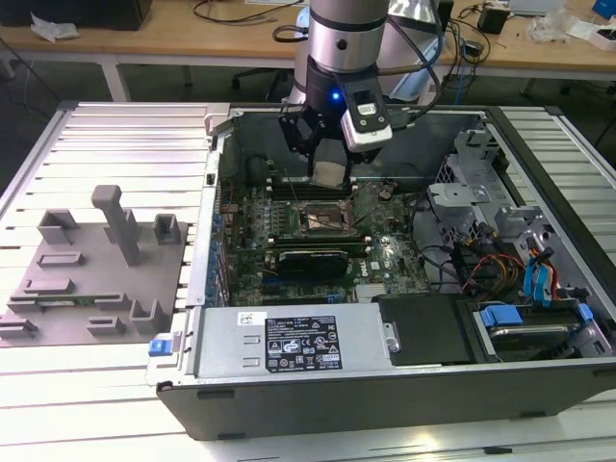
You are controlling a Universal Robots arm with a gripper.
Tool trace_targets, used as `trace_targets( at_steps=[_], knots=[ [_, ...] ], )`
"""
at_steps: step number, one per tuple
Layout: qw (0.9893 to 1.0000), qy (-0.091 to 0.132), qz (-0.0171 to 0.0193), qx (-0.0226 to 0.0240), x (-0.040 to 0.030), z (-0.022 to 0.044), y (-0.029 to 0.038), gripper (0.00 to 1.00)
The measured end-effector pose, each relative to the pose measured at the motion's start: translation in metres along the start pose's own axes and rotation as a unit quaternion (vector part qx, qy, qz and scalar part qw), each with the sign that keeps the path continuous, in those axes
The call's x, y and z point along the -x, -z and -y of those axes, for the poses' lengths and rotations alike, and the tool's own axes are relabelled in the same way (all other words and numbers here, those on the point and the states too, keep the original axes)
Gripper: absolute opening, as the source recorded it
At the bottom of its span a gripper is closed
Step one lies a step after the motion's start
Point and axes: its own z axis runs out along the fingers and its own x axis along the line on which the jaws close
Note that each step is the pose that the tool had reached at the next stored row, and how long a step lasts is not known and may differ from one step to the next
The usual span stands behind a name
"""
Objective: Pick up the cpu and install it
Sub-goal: 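Place the cpu into insertion slot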
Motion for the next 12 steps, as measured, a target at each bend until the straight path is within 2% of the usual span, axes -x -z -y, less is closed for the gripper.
trace_targets(
  at_steps=[3, 5, 7, 9, 11, 12],
  knots=[
    [0.9997, -0.025, 0.0018, -0.0001, 0.0000, 0.0000, -0.0006, 0.54],
    [0.9982, -0.060, 0.0043, -0.0003, 0.0000, 0.0001, -0.0012, 0.54],
    [0.9965, -0.083, 0.0059, -0.0004, 0.0000, 0.0001, -0.0017, 0.54],
    [0.9933, -0.115, 0.0082, -0.0006, 0.0000, 0.0002, -0.0022, 0.54],
    [0.9913, -0.131, 0.0093, -0.0006, 0.0000, 0.0002, -0.0026, 0.54],
    [0.9887, -0.150, 0.0106, -0.0007, 0.0000, 0.0002, -0.0029, 0.54]
  ],
)
